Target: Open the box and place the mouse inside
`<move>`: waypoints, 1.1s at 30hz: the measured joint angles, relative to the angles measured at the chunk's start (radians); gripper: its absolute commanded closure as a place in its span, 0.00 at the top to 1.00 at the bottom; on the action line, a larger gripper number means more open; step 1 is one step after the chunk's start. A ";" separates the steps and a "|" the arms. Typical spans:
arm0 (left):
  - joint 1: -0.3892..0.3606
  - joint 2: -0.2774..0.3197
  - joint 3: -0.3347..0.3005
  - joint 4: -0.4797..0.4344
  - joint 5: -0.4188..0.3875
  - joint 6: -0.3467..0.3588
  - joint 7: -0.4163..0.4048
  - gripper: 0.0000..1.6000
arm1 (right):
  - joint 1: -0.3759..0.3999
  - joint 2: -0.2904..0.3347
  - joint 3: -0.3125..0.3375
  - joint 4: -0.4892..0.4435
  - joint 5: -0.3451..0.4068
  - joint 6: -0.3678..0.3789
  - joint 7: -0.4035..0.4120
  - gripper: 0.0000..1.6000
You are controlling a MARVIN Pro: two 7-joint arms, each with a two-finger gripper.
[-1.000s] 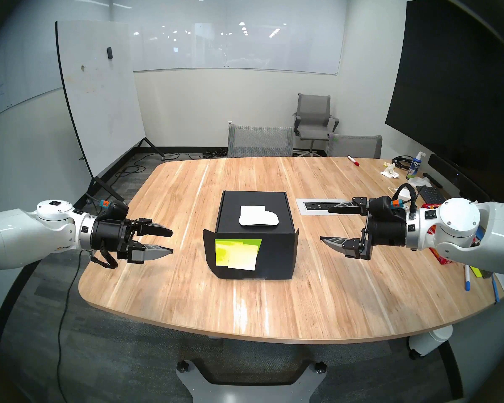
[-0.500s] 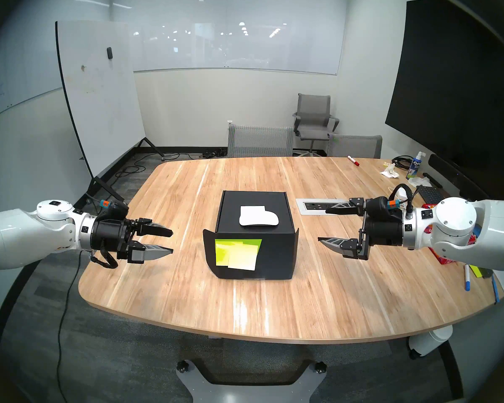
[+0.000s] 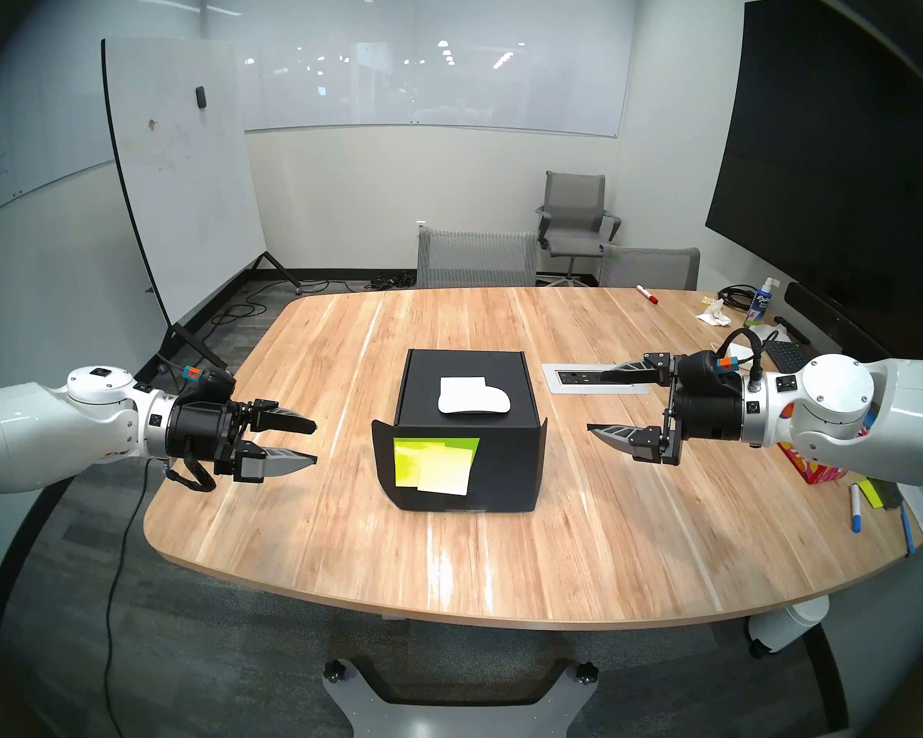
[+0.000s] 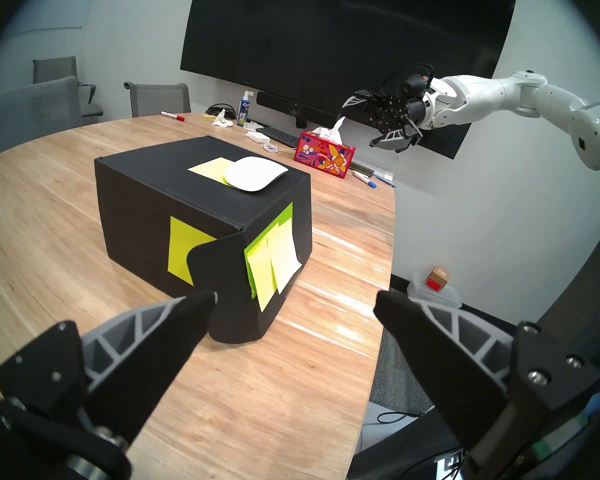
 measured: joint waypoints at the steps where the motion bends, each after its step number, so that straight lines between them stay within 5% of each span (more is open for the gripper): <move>1: 0.000 0.000 0.000 0.000 0.000 0.000 0.000 1.00 | -0.003 -0.003 0.002 0.004 0.004 -0.004 0.003 1.00; 18: 0.000 0.000 0.000 0.000 0.000 0.000 0.000 1.00 | -0.140 -0.173 0.117 0.189 0.199 -0.132 0.179 1.00; 33: 0.000 0.000 0.001 0.000 0.000 -0.001 0.000 1.00 | -0.315 -0.351 0.257 0.424 0.359 -0.161 0.383 1.00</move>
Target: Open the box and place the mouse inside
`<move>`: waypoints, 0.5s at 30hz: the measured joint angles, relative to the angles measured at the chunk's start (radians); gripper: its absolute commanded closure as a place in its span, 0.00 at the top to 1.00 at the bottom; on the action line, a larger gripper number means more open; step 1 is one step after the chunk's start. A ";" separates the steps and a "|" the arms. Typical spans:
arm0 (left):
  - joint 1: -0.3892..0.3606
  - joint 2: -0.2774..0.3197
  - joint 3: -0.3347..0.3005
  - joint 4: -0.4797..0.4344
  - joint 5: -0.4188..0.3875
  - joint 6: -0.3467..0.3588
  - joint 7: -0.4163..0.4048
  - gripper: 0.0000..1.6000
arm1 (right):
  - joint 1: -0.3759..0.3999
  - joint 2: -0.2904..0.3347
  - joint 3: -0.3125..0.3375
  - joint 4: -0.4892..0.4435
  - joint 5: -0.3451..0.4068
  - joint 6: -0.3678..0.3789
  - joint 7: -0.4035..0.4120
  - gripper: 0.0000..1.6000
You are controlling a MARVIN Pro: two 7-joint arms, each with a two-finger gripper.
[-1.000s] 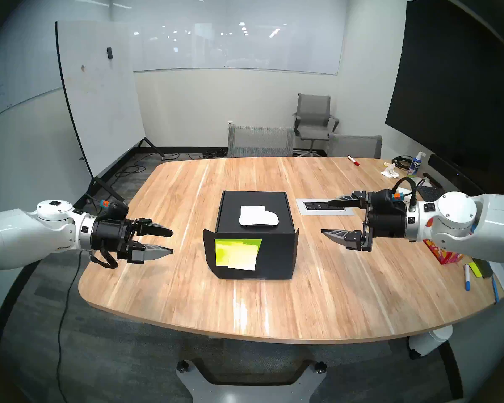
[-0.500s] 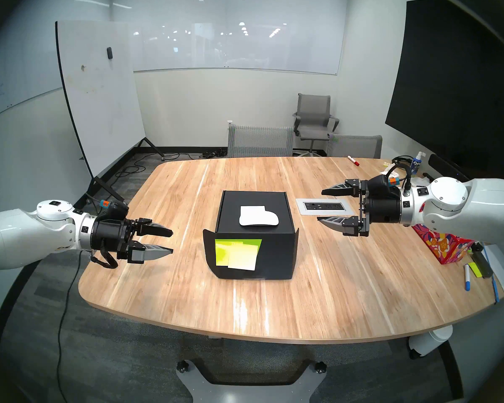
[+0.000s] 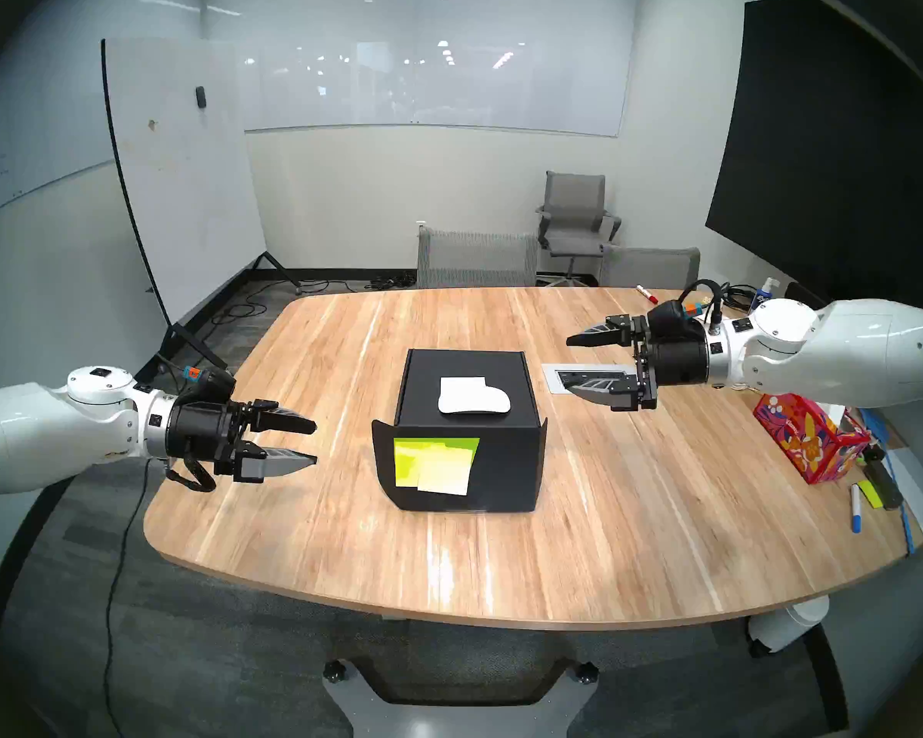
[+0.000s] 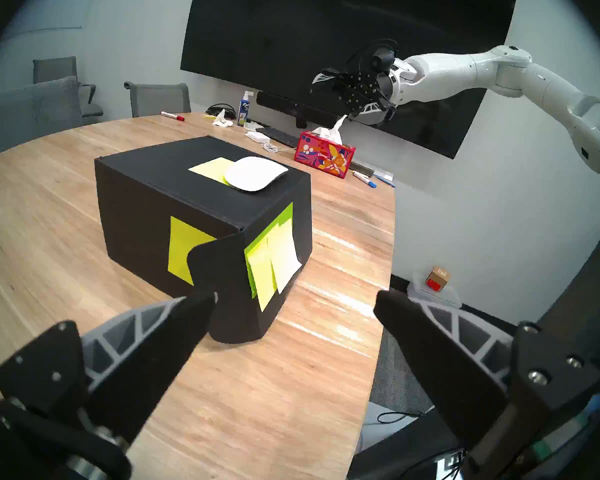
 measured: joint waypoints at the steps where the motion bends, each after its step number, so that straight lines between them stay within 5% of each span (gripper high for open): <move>1: 0.000 0.000 0.000 0.000 0.000 0.000 0.000 1.00 | -0.012 -0.014 0.007 0.019 0.012 -0.001 0.018 1.00; 15: 0.000 0.000 0.000 0.000 0.000 0.000 0.000 1.00 | -0.146 -0.153 0.091 0.231 0.154 0.001 0.261 1.00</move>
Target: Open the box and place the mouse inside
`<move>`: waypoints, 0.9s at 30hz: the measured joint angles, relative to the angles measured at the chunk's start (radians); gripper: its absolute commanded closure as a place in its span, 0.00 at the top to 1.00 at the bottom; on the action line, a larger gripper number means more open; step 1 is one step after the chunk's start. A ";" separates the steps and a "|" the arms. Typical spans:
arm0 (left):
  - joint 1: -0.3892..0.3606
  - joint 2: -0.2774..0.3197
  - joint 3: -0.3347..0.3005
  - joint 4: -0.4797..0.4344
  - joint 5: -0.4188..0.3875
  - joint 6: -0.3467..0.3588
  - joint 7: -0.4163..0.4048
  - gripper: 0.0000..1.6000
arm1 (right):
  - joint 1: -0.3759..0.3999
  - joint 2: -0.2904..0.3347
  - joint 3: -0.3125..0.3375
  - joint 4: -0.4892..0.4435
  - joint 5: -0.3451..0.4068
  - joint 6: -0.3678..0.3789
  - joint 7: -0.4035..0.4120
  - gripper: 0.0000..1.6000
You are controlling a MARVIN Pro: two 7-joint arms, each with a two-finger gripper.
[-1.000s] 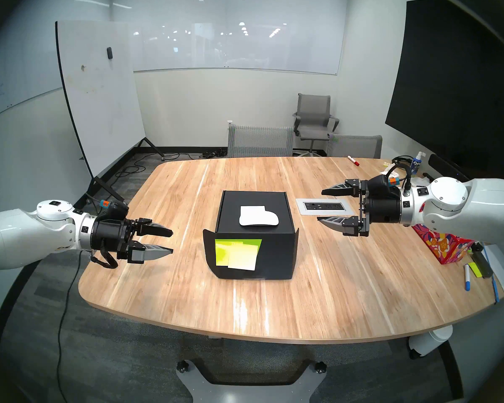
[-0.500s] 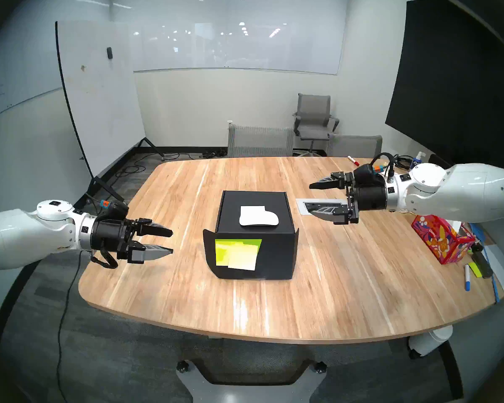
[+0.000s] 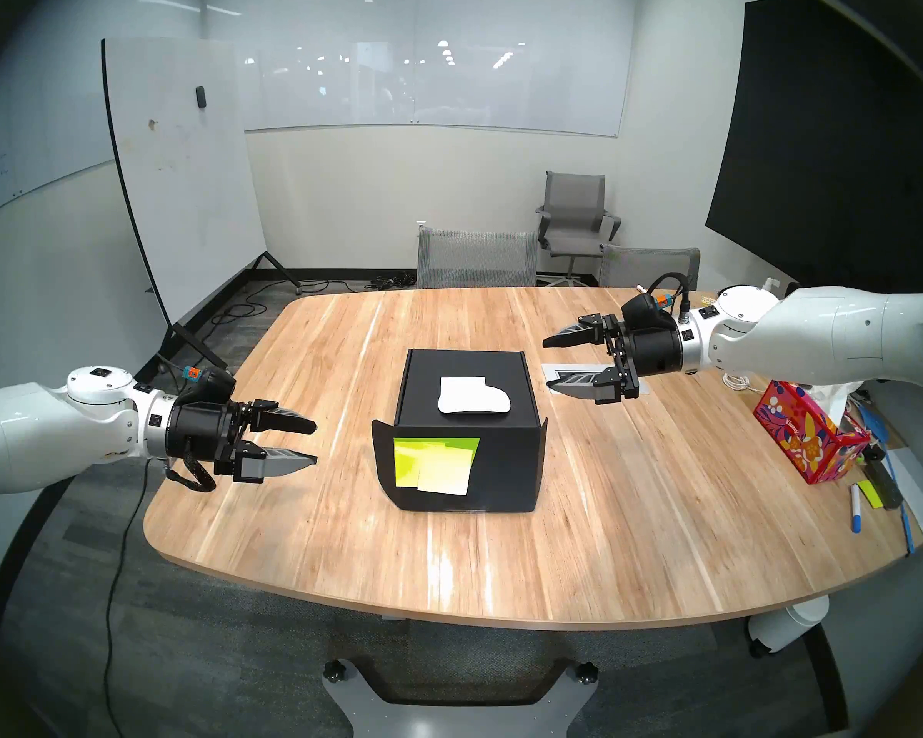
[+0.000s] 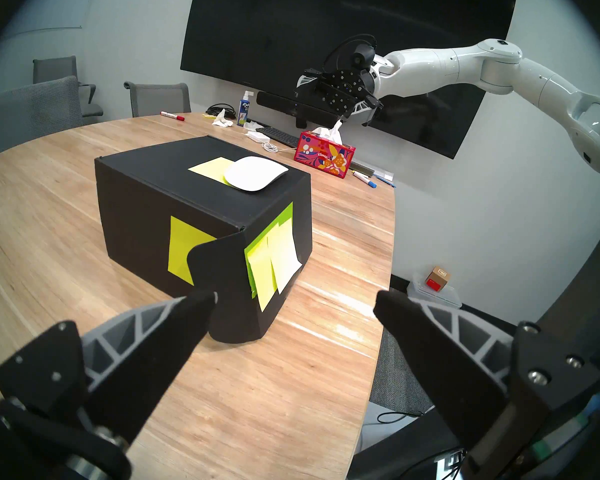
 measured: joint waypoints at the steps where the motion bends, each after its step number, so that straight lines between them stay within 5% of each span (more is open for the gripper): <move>1: 0.000 0.000 0.000 0.000 0.000 0.000 0.000 1.00 | -0.010 -0.010 0.006 0.017 0.010 0.002 0.022 1.00; 10: 0.000 0.000 0.000 0.000 0.000 0.000 0.000 1.00 | -0.073 -0.082 0.044 0.139 0.068 0.057 0.140 1.00; 27: 0.000 0.000 0.000 0.000 0.000 0.000 0.000 1.00 | -0.149 -0.178 0.079 0.287 0.093 0.117 0.188 1.00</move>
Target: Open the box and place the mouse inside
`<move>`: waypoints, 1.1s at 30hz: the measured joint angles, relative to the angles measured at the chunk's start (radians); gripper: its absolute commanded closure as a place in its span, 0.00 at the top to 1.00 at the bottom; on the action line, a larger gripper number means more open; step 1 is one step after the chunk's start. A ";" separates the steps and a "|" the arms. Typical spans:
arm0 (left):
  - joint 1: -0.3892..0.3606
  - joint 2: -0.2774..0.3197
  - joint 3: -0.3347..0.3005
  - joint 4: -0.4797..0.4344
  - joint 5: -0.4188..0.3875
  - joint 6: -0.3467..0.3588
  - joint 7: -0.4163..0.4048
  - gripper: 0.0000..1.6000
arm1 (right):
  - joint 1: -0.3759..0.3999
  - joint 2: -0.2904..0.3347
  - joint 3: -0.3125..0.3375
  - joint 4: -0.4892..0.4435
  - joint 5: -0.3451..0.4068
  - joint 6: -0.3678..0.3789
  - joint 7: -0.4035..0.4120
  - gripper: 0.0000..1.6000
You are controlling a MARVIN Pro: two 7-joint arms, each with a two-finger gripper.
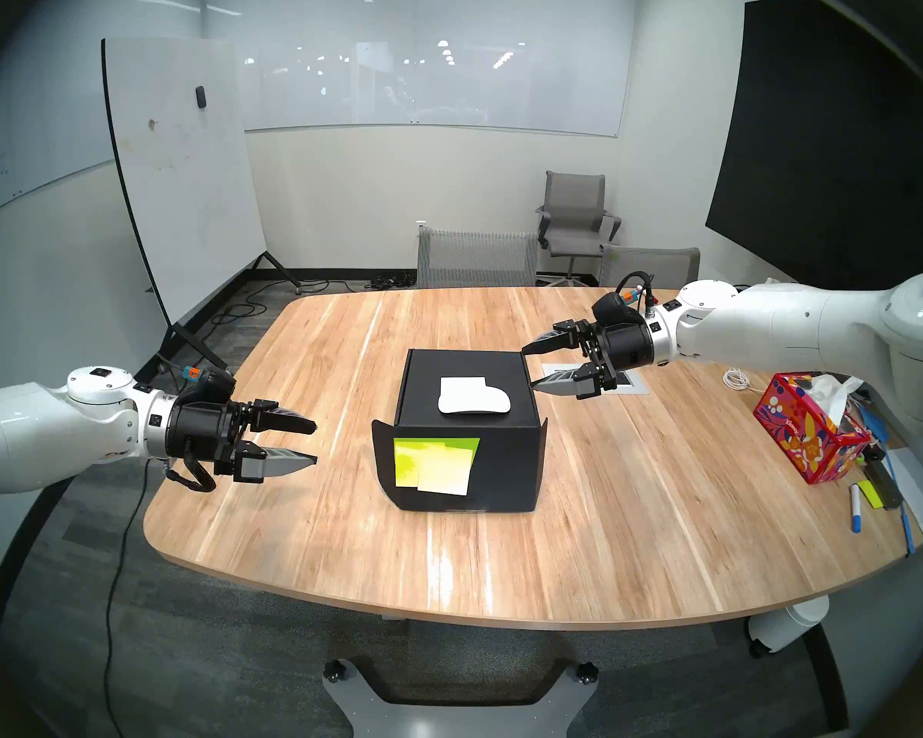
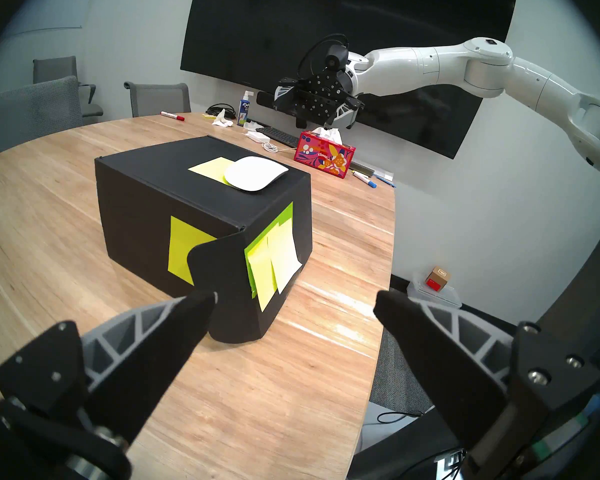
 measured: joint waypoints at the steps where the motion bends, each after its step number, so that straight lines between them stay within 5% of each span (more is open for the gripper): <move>1: 0.000 0.000 0.000 0.000 0.000 0.000 0.000 1.00 | -0.002 -0.004 0.001 0.005 0.000 0.003 0.003 1.00; 33: 0.000 0.000 0.000 0.000 0.000 0.000 0.000 1.00 | -0.091 -0.145 0.041 0.220 0.013 0.115 0.144 1.00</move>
